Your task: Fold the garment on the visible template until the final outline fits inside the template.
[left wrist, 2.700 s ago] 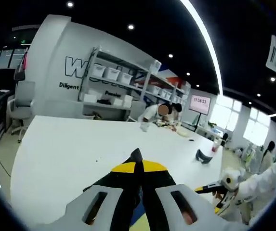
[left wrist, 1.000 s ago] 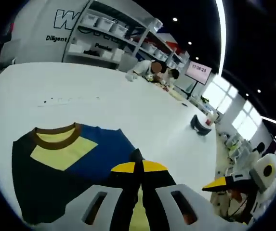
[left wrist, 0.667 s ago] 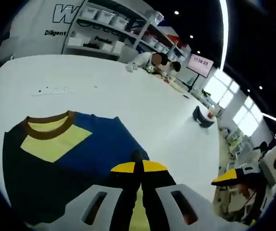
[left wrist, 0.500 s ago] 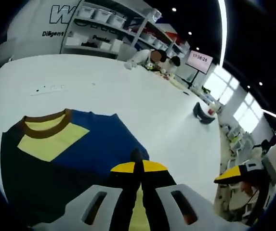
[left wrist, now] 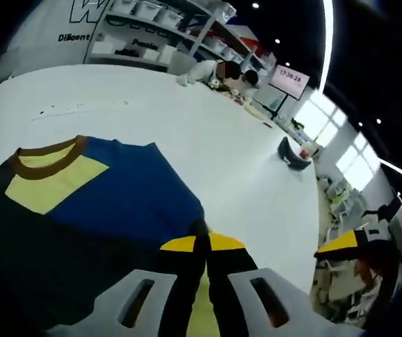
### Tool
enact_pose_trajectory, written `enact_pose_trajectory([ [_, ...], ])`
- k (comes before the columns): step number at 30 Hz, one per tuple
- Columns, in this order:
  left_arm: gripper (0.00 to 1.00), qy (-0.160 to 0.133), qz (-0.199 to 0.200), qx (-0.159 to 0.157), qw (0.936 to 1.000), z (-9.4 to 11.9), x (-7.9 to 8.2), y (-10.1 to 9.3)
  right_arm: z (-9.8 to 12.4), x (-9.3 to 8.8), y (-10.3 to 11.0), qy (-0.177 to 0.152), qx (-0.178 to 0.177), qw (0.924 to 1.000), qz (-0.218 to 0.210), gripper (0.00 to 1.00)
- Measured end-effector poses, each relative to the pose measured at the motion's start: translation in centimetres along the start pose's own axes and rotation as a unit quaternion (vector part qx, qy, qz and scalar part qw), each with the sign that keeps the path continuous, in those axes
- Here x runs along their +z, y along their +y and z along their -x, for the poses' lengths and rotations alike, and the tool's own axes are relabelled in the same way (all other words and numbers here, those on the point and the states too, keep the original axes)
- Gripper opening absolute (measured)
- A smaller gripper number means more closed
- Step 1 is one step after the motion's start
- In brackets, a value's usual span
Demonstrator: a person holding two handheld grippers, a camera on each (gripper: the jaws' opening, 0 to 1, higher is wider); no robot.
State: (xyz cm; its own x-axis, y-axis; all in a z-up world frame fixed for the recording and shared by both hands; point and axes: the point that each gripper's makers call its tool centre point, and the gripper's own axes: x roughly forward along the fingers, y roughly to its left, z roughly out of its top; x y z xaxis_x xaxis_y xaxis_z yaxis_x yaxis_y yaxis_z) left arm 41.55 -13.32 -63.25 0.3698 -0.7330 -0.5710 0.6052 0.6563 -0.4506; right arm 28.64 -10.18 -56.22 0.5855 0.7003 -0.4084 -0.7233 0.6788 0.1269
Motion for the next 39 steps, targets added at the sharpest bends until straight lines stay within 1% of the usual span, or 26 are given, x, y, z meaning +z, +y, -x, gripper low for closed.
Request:
enact_pose_trajectory([
  [3, 0.03, 0.0, -0.003, 0.0, 1.0, 0.0, 0.0, 0.1, 0.0, 0.0, 0.0, 0.001, 0.0, 1.0, 0.002, 0.84],
  [6, 0.08, 0.0, -0.011, -0.002, 0.9999, 0.0, 0.0, 0.1, -0.1, -0.1, 0.0, 0.002, 0.0, 1.0, 0.002, 0.84],
  [11, 0.08, -0.003, -0.017, -0.005, 0.9998, 0.2, 0.2, -0.1, -0.1, -0.2, 0.1, 0.002, 0.0, 1.0, 0.0, 0.83],
  [16, 0.13, -0.009, -0.026, -0.009, 0.9996, 0.5, 0.5, -0.3, 0.0, -0.2, 0.0, 0.0, -0.002, 1.0, 0.0, 0.83],
  [20, 0.14, -0.015, -0.031, -0.012, 0.9993, 0.7, 0.7, -0.6, 0.0, -0.1, 0.0, 0.0, -0.001, 1.0, 0.0, 0.83],
  [26, 0.16, -0.015, -0.043, -0.013, 0.9989, 1.0, 0.7, -0.4, 0.1, -0.1, 0.2, 0.0, -0.001, 1.0, 0.001, 0.83],
  [28, 0.17, -0.016, -0.044, -0.01, 0.9988, 1.5, 0.5, 0.2, 0.1, -0.1, 0.2, 0.0, -0.002, 1.0, 0.001, 0.83],
  [33, 0.2, -0.015, -0.051, -0.009, 0.9985, 1.9, 0.2, 0.6, 0.0, -0.3, 0.2, 0.002, -0.002, 1.0, 0.002, 0.83],
  [35, 0.2, -0.016, -0.058, -0.004, 0.9982, 2.5, 0.1, 1.3, 0.1, -0.4, 0.2, 0.002, -0.003, 1.0, 0.001, 0.83],
  [39, 0.21, -0.016, -0.063, -0.002, 0.9979, 3.1, 0.0, 1.8, 0.1, -0.4, 0.3, 0.003, -0.003, 1.0, 0.0, 0.84],
])
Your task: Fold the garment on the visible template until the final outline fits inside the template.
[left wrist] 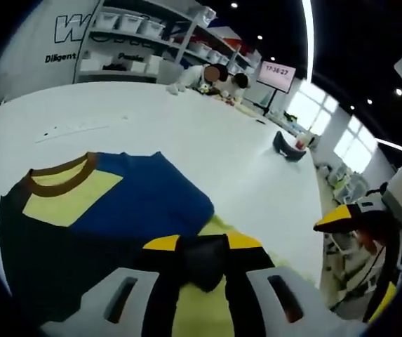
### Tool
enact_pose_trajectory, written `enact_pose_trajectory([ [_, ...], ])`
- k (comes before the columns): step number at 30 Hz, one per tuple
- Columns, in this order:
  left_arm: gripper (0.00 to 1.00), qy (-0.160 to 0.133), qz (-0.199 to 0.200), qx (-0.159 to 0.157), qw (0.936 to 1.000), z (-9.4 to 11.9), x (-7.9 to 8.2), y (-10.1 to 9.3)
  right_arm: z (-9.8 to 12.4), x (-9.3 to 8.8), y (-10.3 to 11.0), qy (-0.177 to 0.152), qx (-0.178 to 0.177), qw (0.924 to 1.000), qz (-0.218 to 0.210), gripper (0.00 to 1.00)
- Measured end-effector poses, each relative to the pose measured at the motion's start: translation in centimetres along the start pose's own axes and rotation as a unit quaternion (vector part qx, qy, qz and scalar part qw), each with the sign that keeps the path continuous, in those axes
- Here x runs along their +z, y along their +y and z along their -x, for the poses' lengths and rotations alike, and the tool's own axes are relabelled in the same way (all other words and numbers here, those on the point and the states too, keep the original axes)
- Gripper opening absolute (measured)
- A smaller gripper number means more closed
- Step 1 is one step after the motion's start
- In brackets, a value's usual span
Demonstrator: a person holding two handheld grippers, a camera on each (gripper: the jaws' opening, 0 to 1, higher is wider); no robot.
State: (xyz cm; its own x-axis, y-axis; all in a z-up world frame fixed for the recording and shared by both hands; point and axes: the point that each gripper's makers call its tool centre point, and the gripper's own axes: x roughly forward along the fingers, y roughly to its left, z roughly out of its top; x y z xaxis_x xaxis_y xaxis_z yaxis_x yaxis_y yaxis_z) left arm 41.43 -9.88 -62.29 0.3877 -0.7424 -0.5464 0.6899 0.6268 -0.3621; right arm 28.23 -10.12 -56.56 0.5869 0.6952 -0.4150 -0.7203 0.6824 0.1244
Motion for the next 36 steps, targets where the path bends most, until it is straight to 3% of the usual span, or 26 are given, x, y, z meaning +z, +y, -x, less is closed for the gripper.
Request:
enact_pose_trajectory([
  [10, 0.25, -0.011, -0.018, 0.01, 0.9997, 2.0, 0.3, 1.4, 0.1, 0.0, 0.0, 0.001, -0.004, 1.0, 0.001, 0.86],
  [16, 0.24, 0.009, -0.023, 0.022, 0.9995, 2.0, -1.2, 2.3, 0.2, 0.0, 0.1, 0.001, -0.004, 1.0, 0.001, 0.85],
  [22, 0.19, 0.017, -0.038, -0.004, 0.9991, 1.7, -2.1, 0.6, 0.2, -0.1, 0.2, 0.002, -0.004, 1.0, -0.001, 0.85],
  [31, 0.14, 0.046, 0.002, -0.028, 0.9985, 1.1, -4.3, -1.2, 0.2, 0.1, 0.2, -0.001, -0.006, 1.0, -0.001, 0.85],
  [36, 0.15, 0.056, 0.037, -0.016, 0.9977, 0.4, -5.0, -1.0, 0.1, 0.1, 0.2, 0.0, -0.005, 1.0, 0.001, 0.84],
])
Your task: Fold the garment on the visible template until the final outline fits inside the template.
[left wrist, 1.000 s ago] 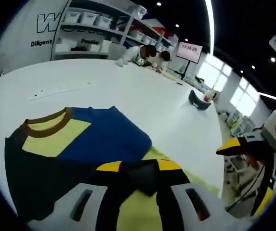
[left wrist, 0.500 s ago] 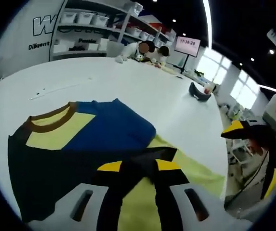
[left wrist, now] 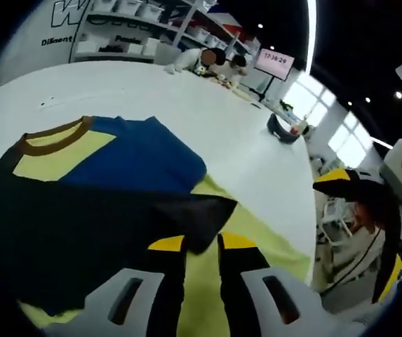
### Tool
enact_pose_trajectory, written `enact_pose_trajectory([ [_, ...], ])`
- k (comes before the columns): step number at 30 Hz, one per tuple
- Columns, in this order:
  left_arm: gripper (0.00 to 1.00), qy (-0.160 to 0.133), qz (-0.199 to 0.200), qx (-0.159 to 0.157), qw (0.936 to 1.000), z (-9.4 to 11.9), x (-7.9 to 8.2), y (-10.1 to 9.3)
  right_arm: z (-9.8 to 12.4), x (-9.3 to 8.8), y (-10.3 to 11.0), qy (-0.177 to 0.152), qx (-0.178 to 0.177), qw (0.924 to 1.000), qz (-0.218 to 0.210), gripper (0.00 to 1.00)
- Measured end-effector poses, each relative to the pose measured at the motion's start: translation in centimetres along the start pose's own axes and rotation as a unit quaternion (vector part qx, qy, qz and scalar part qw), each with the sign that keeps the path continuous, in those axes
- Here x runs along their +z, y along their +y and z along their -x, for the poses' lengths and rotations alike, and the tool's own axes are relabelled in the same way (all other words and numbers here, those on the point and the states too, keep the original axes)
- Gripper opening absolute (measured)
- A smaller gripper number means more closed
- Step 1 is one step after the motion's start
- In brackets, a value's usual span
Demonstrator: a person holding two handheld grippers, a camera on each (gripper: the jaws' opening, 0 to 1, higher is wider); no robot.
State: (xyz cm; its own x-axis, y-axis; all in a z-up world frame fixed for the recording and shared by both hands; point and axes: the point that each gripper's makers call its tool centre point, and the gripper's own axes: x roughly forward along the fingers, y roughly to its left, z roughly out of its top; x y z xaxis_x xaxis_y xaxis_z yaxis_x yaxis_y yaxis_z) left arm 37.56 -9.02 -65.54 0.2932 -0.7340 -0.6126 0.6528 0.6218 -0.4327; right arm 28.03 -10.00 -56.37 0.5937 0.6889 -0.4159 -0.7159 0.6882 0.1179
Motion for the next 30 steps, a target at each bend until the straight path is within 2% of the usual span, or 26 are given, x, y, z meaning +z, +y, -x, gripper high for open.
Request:
enact_pose_trajectory([
  [4, 0.14, 0.002, 0.02, 0.008, 0.9998, -0.4, -0.3, 0.5, 0.0, 0.0, 0.0, 0.001, 0.001, 1.0, 0.002, 0.84],
  [6, 0.13, 0.001, 0.053, 0.014, 0.9985, -0.7, -0.3, 0.7, 0.0, 0.0, 0.0, 0.001, 0.001, 1.0, 0.001, 0.84],
  [15, 0.1, 0.01, 0.09, 0.02, 0.9957, -1.0, -0.7, 1.0, -0.1, 0.1, 0.0, -0.001, 0.0, 1.0, 0.001, 0.83],
  [21, 0.09, 0.007, 0.1, 0.01, 0.9949, -1.0, -0.6, 0.4, 0.0, 0.0, 0.0, 0.002, 0.0, 1.0, 0.002, 0.83],
  [25, 0.0, 0.0, 0.102, 0.004, 0.9948, -1.1, -0.4, 0.0, 0.0, 0.0, 0.0, 0.002, 0.0, 1.0, 0.001, 0.83],
  [30, 0.0, 0.003, 0.094, 0.002, 0.9955, -1.2, -0.6, -0.3, 0.0, 0.0, -0.1, 0.001, 0.0, 1.0, 0.001, 0.83],
])
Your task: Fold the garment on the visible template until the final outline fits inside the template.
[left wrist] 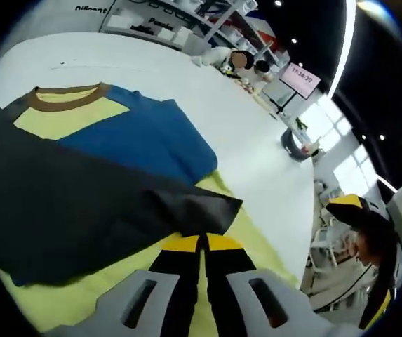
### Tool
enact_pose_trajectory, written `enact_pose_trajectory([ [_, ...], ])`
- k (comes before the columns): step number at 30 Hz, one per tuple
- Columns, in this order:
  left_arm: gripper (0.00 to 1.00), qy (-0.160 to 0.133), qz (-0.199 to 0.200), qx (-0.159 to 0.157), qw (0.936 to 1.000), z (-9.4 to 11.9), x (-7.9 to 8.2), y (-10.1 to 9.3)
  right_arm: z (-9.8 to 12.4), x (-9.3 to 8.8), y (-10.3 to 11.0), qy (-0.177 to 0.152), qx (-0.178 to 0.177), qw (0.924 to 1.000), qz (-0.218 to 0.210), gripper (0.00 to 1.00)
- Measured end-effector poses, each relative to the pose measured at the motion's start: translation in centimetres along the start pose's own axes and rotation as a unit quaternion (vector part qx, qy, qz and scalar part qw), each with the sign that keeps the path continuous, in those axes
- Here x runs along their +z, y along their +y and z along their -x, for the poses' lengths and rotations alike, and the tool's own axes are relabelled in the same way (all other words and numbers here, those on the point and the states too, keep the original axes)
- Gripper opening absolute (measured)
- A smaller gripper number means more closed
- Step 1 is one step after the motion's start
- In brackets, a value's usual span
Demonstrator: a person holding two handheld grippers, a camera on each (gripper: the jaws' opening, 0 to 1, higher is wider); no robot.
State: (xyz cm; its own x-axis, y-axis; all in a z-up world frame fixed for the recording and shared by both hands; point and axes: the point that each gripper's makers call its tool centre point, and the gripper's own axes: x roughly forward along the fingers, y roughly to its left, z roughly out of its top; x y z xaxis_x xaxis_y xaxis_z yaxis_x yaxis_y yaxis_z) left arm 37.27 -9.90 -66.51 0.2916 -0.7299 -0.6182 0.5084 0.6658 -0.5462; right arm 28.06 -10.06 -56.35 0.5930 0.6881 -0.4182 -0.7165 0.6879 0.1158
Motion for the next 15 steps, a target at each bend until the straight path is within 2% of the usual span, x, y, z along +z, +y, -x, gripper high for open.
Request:
enact_pose_trajectory([
  [2, 0.0, -0.001, 0.0, 0.001, 1.0, 0.0, 0.0, 0.0, 0.0, 0.0, 0.0, 0.0, 0.0, 1.0, -0.001, 0.83],
  [4, 0.0, -0.005, -0.002, 0.027, 0.9996, 0.6, 0.2, 1.1, 0.1, 0.0, 0.0, -0.002, -0.001, 1.0, -0.002, 0.83],
  [5, 0.01, -0.001, 0.003, 0.029, 0.9996, 0.7, 0.1, 1.4, 0.1, 0.0, 0.0, -0.002, -0.001, 1.0, -0.001, 0.83],
  [8, 0.08, 0.008, 0.009, 0.038, 0.9992, 1.0, -0.2, 1.6, 0.0, 0.0, 0.0, -0.003, 0.0, 1.0, -0.002, 0.83],
  [10, 0.14, -0.001, 0.017, 0.037, 0.9992, 1.0, 0.2, 1.6, 0.0, 0.0, 0.0, -0.003, -0.001, 1.0, -0.002, 0.83],
  [12, 0.2, -0.01, 0.03, 0.017, 0.9994, 0.6, 0.6, 0.6, 0.0, 0.0, 0.0, -0.002, -0.001, 1.0, -0.003, 0.82],
  [15, 0.19, -0.01, 0.033, 0.01, 0.9994, 0.1, 0.7, 0.2, 0.1, -0.1, 0.0, -0.002, 0.0, 1.0, -0.003, 0.82],
])
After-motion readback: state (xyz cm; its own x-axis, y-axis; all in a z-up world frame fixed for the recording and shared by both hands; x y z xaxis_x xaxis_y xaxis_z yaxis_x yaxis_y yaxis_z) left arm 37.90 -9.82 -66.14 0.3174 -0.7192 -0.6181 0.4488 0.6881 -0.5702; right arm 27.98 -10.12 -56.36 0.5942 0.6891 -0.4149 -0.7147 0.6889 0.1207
